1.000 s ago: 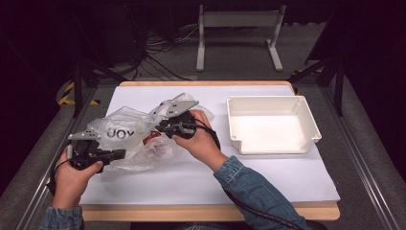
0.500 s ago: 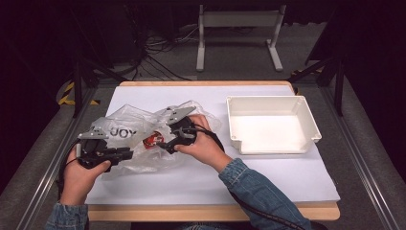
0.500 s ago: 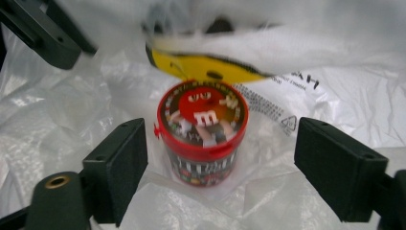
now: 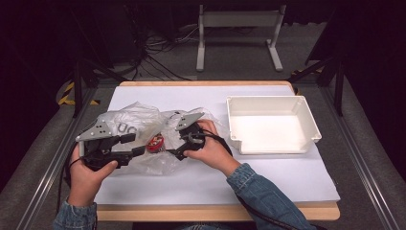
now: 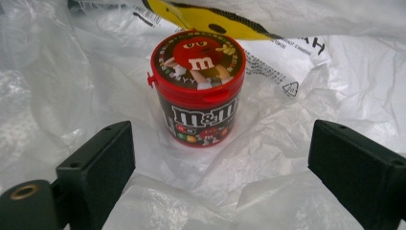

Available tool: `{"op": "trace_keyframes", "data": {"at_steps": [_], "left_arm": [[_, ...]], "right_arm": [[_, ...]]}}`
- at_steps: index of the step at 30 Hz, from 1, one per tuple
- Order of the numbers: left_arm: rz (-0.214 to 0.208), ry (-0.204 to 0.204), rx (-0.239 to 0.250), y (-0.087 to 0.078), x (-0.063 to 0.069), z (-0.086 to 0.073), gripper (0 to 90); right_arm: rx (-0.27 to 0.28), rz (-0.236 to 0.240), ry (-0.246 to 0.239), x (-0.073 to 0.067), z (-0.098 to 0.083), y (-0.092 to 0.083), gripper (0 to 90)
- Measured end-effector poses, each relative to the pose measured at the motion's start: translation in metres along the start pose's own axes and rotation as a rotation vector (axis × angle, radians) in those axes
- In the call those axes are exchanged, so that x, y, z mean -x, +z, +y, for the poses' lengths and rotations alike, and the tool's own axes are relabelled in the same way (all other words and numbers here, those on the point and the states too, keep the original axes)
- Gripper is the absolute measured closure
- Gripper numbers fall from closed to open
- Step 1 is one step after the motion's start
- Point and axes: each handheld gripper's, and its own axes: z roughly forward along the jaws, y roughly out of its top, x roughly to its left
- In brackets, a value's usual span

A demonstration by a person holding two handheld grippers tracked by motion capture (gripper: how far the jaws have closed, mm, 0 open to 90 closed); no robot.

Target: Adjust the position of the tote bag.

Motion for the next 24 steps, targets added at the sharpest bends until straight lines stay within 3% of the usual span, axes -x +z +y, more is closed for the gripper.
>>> {"op": "trace_keyframes", "data": {"at_steps": [2,5,7,9,10,12,14,15,16,17,19,21,22,24], "left_arm": [[-0.052,0.034,-0.027,0.01,0.008,0.004,43.9],[-0.066,0.059,-0.056,0.021,0.014,0.006,45.8],[-0.083,0.085,-0.076,0.032,0.017,0.008,54.3],[-0.09,0.096,-0.095,0.041,0.018,0.008,56.8],[-0.066,0.109,-0.121,0.048,0.018,0.008,60.5],[-0.033,0.118,-0.159,0.053,0.014,0.006,79.0],[0.004,0.093,-0.18,0.055,0.006,0.002,87.2],[0.004,0.093,-0.18,0.055,0.006,0.002,89.0],[0.043,0.061,-0.189,0.054,-0.003,-0.001,89.9],[0.043,0.061,-0.189,0.054,-0.003,-0.001,90.0],[0.099,0.015,-0.196,0.052,-0.015,-0.006,90.0],[0.123,0.009,-0.203,0.052,-0.019,-0.008,90.0],[0.155,-0.009,-0.217,0.052,-0.025,-0.012,90.0],[0.169,-0.031,-0.226,0.052,-0.028,-0.014,90.0]], "right_arm": [[0.0,-0.003,-0.002,-0.001,-0.002,-0.001,9.1],[-0.001,-0.005,-0.006,-0.002,-0.003,-0.004,9.0],[0.004,-0.006,-0.015,-0.004,-0.004,-0.008,9.4],[0.005,-0.007,-0.013,-0.004,-0.004,-0.009,9.4],[0.009,-0.009,-0.015,-0.004,-0.004,-0.01,9.4],[0.011,-0.01,-0.008,-0.005,-0.005,-0.012,9.6],[0.013,-0.011,-0.008,-0.004,-0.006,-0.014,10.8],[0.014,-0.012,-0.003,-0.004,-0.007,-0.015,11.9],[0.019,-0.01,-0.008,-0.004,-0.007,-0.017,15.1],[0.019,-0.005,-0.011,-0.004,-0.007,-0.018,17.7],[0.022,0.009,-0.026,-0.006,-0.006,-0.02,23.2],[0.025,0.019,-0.031,-0.007,-0.006,-0.02,28.4],[0.032,0.049,-0.054,-0.01,-0.003,-0.022,44.3],[0.043,0.058,-0.069,-0.012,0.0,-0.023,50.9]]}}
